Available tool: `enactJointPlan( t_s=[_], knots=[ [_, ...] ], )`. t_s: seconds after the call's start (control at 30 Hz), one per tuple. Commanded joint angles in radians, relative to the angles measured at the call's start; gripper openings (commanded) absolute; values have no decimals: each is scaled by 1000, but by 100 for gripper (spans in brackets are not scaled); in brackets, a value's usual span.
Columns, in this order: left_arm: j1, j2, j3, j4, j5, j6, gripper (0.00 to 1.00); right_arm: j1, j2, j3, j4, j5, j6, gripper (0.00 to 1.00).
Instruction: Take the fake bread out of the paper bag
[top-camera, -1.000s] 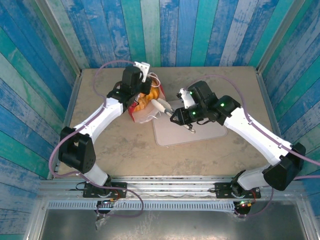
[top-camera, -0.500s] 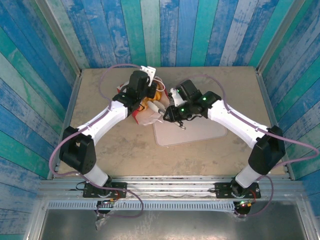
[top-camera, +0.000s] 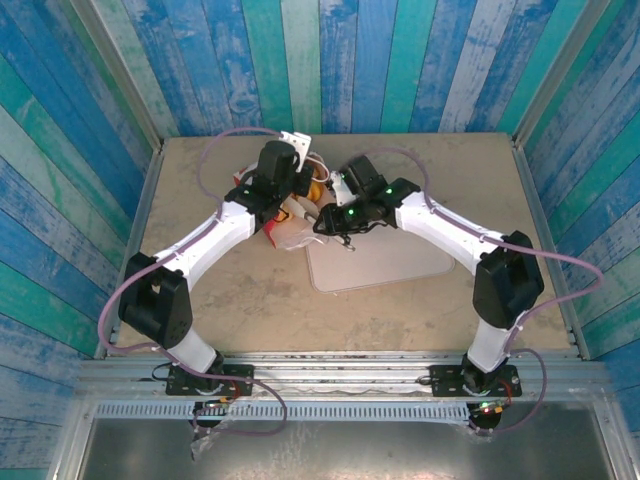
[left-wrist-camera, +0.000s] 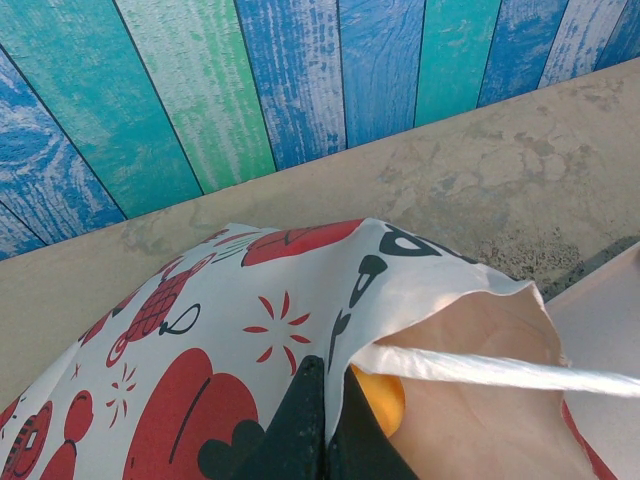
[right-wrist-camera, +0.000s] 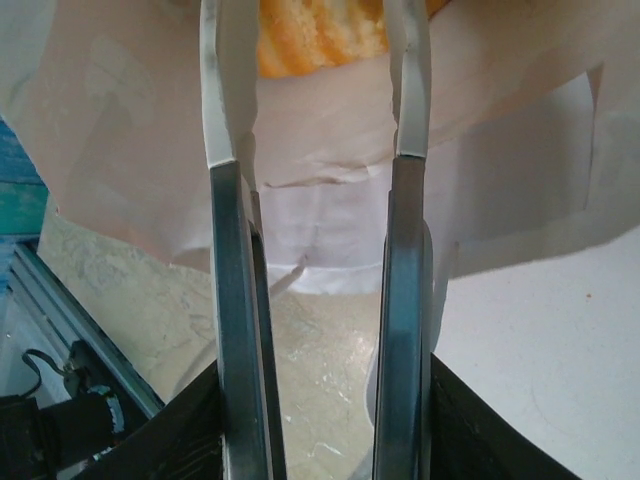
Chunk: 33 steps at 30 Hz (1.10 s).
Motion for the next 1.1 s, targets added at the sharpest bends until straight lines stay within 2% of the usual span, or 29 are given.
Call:
enactJointPlan(
  t_s=[0.0,1.07],
  knots=[
    [0,-22,16,44,-6,-3,3,-14,14,33,52,-42,24,47],
    [0,-27,14,50,11,-2,3,-36,117,53,209,-154,79,56]
  ],
)
